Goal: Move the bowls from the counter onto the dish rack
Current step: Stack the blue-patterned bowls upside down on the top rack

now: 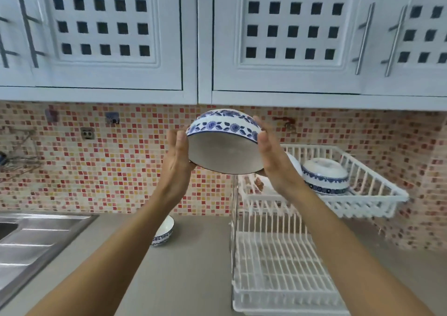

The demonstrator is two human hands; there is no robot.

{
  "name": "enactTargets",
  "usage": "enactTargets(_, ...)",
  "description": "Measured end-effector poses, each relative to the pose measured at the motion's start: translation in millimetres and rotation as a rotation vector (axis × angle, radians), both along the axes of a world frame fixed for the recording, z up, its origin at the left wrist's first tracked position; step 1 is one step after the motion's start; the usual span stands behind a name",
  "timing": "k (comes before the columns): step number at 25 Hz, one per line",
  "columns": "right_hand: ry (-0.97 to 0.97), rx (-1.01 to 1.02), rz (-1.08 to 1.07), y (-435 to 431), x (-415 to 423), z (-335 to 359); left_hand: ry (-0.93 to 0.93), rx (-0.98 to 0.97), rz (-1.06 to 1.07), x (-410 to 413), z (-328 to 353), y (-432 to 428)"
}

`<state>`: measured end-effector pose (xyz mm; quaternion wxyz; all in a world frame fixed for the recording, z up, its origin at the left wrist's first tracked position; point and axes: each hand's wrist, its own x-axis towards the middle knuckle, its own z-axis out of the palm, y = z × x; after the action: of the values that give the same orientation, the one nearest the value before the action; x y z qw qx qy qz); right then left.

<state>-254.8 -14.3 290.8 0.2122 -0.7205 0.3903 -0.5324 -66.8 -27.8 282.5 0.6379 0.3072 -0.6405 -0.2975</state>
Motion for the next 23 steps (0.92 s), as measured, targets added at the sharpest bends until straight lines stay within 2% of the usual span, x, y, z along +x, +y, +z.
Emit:
enactTargets(7,-0.030,-0.120,-0.069,-7.4,-145.1,22.2,-0.233,0.102,-0.156,-131.9,24.8,-35.6)
enactTargets(11,-0.002,-0.104,-0.077,-26.8,-226.3,26.7,-0.332,0.085,-0.191,-201.0,31.1,-50.7)
enactTargets(15,0.132,-0.088,-0.087,-52.5,-290.2,20.6,-0.454,0.079,-0.245,-253.1,22.3,-81.0)
enactTargets(19,0.281,-0.018,-0.075,-79.8,-328.7,11.8,-0.488,0.102,-0.216,-285.9,9.2,-106.5)
enactTargets(23,0.436,0.165,-0.056,-115.1,-354.4,3.2,-0.737,0.199,-0.104,-303.6,4.6,-129.5)
